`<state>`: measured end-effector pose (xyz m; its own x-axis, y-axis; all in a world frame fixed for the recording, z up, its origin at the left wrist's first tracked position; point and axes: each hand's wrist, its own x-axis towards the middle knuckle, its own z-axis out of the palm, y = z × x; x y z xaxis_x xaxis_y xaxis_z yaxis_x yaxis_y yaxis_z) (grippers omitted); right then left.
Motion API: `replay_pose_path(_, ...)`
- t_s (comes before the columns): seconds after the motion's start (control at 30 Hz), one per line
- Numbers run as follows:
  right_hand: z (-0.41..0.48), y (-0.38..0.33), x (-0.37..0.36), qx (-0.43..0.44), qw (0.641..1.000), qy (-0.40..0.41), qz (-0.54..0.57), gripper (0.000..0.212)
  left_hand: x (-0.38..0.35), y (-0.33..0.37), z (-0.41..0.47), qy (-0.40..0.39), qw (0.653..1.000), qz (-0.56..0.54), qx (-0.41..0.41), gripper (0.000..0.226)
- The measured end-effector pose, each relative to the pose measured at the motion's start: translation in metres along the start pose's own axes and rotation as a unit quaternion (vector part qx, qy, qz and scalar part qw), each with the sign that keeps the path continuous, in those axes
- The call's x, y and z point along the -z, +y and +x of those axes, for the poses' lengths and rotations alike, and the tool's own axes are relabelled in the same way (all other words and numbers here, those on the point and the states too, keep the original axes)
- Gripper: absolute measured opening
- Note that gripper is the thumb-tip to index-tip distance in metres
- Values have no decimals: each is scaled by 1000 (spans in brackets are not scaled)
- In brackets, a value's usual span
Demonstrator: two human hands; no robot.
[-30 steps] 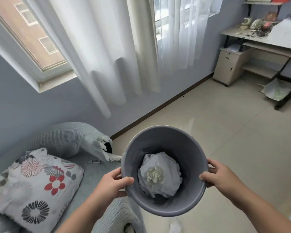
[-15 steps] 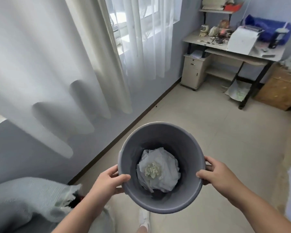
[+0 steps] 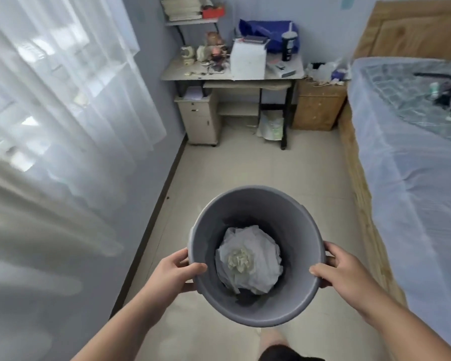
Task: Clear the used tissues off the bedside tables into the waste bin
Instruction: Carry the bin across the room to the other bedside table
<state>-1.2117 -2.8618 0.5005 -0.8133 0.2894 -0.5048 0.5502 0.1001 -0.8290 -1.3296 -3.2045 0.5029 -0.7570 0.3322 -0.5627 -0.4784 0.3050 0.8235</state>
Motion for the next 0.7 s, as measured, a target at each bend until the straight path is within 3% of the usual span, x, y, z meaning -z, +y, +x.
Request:
replay_pose_path(0.27, 133, -39, 71, -42, 995, 62, 61, 44, -45, 120, 167, -37, 997, 60, 6, 28)
replay_pose_path(0.7, 341, -166, 165, -56, 991, 116, 33, 39, -74, 270, 412, -83, 996, 24, -9, 32)
